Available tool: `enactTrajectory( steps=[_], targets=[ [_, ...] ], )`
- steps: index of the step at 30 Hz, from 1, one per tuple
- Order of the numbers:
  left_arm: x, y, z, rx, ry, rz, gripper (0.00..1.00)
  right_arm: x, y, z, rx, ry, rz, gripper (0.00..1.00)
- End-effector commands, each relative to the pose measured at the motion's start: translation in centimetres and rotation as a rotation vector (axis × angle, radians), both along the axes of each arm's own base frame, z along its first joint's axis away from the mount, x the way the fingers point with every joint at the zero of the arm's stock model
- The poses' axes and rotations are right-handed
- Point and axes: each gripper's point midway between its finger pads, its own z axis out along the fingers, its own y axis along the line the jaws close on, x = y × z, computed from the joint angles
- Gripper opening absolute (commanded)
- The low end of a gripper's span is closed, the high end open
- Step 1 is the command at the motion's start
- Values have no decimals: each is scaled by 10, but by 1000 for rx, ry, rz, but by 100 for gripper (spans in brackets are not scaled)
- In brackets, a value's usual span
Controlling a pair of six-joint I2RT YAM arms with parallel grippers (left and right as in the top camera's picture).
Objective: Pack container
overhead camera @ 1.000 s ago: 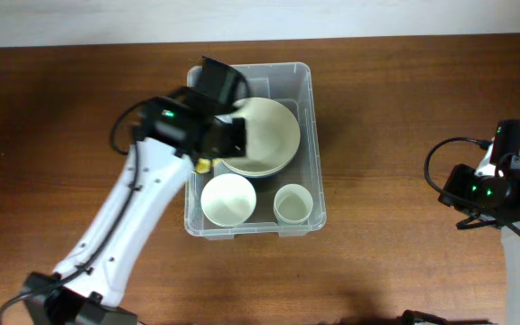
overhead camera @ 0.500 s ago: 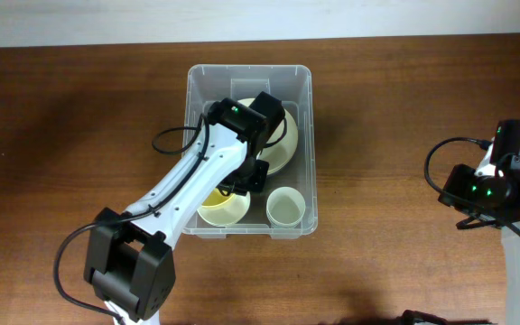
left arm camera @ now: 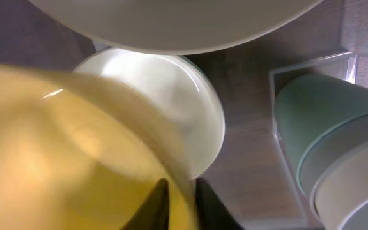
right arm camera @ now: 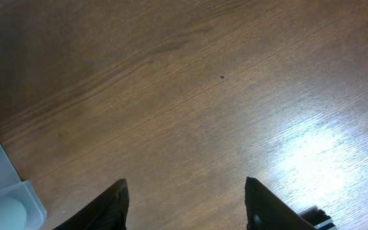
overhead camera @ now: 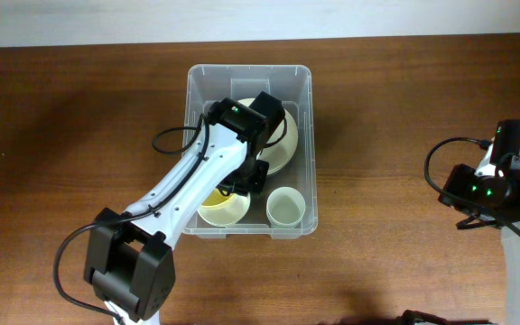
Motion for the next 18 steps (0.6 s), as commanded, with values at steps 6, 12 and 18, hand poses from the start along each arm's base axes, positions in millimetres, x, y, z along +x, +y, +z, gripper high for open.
enactTrajectory(
  steps=[6, 12, 18],
  targets=[
    [5, 12, 14, 43, -47, 11, 92, 0, -1, 1, 4, -9, -7, 54],
    [47, 78, 105, -23, -399, 307, 94, 21, 19, 2, 63, -65, 114, 49],
    [56, 181, 138, -72, -503, 700, 99, 90, 65, -26, 59, -89, 326, 4]
  ],
)
